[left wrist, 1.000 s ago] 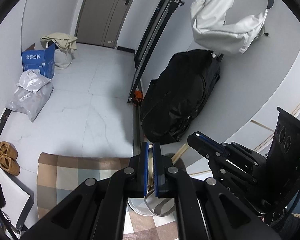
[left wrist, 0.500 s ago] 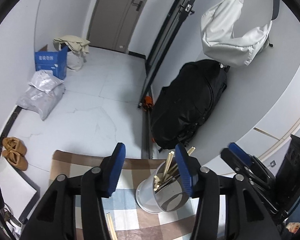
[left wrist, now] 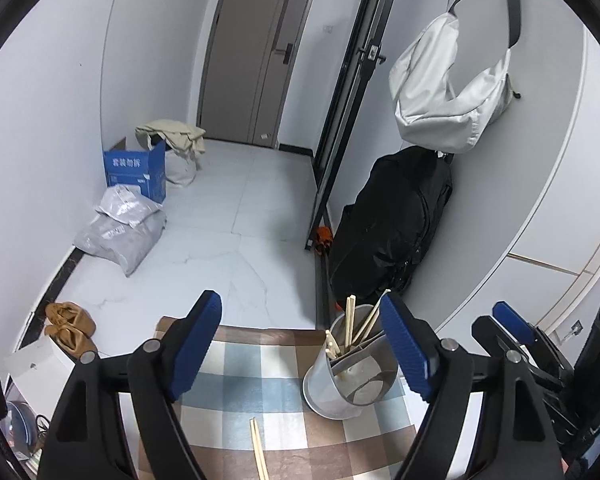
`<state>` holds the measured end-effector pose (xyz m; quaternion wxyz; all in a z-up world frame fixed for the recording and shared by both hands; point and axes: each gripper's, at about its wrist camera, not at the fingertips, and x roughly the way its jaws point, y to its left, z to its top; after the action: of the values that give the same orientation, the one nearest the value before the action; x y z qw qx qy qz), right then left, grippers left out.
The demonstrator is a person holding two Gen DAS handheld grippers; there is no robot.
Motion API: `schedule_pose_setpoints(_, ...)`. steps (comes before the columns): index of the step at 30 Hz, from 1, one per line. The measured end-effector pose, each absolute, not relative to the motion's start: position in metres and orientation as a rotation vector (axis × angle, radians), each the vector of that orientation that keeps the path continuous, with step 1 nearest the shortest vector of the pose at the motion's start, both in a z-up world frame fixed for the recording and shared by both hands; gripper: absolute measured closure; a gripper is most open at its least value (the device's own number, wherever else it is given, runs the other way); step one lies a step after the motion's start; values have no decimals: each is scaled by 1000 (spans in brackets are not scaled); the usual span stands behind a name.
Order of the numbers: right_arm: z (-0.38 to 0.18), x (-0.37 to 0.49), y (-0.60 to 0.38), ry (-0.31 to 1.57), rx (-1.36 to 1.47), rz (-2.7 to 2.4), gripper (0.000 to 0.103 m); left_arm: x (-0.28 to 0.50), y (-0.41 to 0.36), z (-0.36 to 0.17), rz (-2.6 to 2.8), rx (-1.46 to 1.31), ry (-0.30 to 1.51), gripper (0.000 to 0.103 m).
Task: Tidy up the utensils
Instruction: 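Open both grippers to drop the chopsticks into the white holder, then lower both open grippers toward the last chopsticks on the mat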
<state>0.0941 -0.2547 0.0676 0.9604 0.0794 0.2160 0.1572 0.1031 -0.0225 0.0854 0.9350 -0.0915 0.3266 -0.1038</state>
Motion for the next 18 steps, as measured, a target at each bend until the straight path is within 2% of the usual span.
schedule_pose_setpoints(3,72,76,-251,410,168,318,19,92,-23,88,-194,-171,643,17)
schedule_pose_setpoints(6,72,62,-248,398,178,317,17,78,-22,91,-187,-156,613,16)
schedule_pose_setpoints(8,71,55,-247,388,182,316,13,70,-22,91,-177,-142,599,16)
schedule_pose_setpoints(11,69,40,-245,363,188,307,7,59,-19,89,-168,-133,582,7)
schedule_pose_setpoints(18,56,14,-237,330,186,305,4,35,-11,79,-141,-136,527,1)
